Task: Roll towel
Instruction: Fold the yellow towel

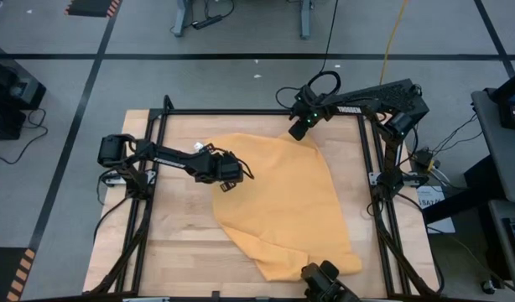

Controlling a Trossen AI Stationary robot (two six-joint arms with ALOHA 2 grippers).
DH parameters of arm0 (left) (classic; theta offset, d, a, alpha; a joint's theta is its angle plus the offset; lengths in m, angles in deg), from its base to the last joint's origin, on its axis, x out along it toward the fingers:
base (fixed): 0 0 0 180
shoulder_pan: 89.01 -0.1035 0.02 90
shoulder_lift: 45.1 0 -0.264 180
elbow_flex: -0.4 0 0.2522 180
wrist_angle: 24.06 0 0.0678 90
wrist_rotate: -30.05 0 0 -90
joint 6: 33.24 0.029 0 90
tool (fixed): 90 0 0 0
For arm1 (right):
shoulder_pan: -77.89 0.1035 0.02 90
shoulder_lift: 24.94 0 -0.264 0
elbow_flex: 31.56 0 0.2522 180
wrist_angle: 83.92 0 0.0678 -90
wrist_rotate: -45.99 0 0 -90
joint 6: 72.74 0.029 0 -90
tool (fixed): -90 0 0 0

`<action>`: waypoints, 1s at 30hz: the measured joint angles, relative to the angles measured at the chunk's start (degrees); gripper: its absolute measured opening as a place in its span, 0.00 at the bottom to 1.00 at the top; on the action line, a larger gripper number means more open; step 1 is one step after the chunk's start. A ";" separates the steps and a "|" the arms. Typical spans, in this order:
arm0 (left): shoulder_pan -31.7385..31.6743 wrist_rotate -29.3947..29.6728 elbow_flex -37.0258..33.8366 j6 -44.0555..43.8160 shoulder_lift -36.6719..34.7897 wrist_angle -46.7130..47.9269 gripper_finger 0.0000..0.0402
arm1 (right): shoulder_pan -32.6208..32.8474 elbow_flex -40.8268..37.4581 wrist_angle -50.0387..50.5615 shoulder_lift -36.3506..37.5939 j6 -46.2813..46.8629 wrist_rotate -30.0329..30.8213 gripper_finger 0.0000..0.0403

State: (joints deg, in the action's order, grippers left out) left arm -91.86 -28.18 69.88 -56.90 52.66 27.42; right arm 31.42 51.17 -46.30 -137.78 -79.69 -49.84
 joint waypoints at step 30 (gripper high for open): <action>-2.30 3.06 -6.73 -4.28 -0.33 -0.88 0.40 | -1.62 -0.14 -0.63 10.25 -3.28 13.25 0.00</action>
State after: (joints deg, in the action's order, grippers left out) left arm -94.16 -25.12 63.15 -61.17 52.33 26.54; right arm 29.80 51.03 -46.93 -127.53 -82.97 -36.59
